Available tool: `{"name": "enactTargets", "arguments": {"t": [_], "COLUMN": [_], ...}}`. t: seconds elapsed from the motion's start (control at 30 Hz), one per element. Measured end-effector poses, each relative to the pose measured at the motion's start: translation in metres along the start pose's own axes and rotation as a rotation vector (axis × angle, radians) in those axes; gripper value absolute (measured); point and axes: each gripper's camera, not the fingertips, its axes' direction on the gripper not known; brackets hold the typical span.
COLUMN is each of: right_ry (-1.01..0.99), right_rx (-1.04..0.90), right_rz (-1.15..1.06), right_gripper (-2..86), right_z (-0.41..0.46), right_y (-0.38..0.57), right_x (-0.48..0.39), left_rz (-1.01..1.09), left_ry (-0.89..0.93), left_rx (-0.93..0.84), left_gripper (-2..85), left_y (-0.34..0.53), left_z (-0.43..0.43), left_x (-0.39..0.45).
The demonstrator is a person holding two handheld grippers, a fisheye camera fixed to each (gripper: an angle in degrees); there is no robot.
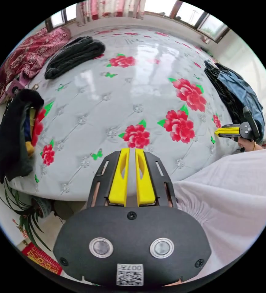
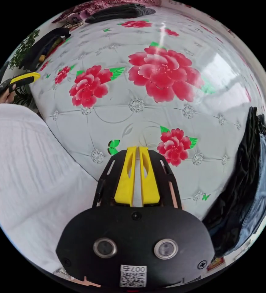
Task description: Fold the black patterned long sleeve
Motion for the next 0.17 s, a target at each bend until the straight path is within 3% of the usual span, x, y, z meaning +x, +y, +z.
{"name": "enactTargets", "arguments": {"t": [0.1, 0.17], "right_ry": [-0.012, -0.131], "right_rx": [0.100, 0.141], "right_rz": [0.033, 0.068], "right_gripper": [2.2, 5.2], "right_z": [-0.007, -0.016], "right_y": [0.013, 0.018], "right_x": [-0.013, -0.008], "left_rz": [0.069, 0.095], "left_ry": [-0.016, -0.021], "left_rx": [-0.072, -0.123], "left_gripper": [3.8, 4.0], "left_y": [-0.039, -0.057], "left_z": [0.037, 0.060], "left_x": [0.068, 0.100]}}
